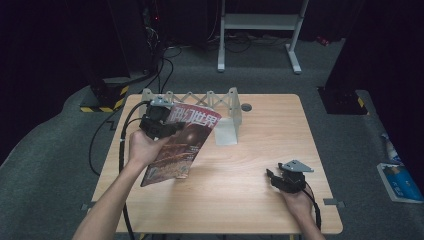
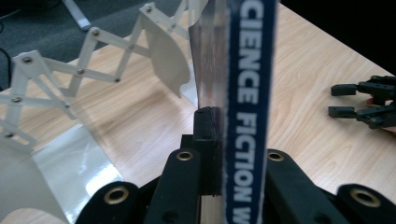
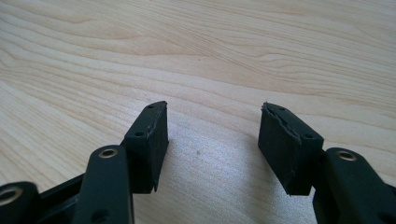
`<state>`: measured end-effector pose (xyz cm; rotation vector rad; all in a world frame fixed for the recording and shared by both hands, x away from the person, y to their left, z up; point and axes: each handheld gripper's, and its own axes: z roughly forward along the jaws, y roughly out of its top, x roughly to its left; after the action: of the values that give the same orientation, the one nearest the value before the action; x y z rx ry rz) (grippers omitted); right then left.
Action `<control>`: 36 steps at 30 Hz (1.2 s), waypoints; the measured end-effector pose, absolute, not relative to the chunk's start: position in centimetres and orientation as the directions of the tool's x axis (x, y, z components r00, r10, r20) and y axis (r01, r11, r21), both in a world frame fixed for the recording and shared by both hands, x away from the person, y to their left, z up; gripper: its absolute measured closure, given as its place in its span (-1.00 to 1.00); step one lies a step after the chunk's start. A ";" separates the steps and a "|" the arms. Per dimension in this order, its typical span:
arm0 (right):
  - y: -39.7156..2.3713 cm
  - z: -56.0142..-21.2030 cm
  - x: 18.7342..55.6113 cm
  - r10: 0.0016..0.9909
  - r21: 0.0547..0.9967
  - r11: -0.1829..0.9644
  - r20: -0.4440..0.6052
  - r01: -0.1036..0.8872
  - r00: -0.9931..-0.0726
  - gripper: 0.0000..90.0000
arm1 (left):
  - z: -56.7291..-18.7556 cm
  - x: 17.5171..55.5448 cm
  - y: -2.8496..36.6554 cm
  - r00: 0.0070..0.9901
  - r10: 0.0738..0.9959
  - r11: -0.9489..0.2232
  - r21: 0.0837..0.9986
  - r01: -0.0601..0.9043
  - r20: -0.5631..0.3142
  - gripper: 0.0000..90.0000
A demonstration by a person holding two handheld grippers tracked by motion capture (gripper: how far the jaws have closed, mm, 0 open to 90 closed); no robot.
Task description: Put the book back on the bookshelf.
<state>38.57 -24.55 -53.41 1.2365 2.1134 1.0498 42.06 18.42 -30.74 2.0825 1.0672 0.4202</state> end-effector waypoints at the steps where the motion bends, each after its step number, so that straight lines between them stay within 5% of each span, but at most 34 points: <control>1: -24.5 -53.4 38.6 0.876 0.803 0.300 -0.019 0.514 -0.481 -0.05 | -30.6 42.2 18.8 0.591 0.805 -0.368 0.742 0.561 -0.048 0.85; 36: -24.6 -53.4 38.6 0.874 0.804 0.306 -0.025 0.510 -0.485 -0.05 | -29.8 44.8 25.1 0.412 0.909 -0.253 0.701 0.667 -0.064 0.84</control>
<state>38.56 -24.58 -53.43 1.2275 2.1155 1.0482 44.82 25.14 -29.77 2.0108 1.3336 0.4710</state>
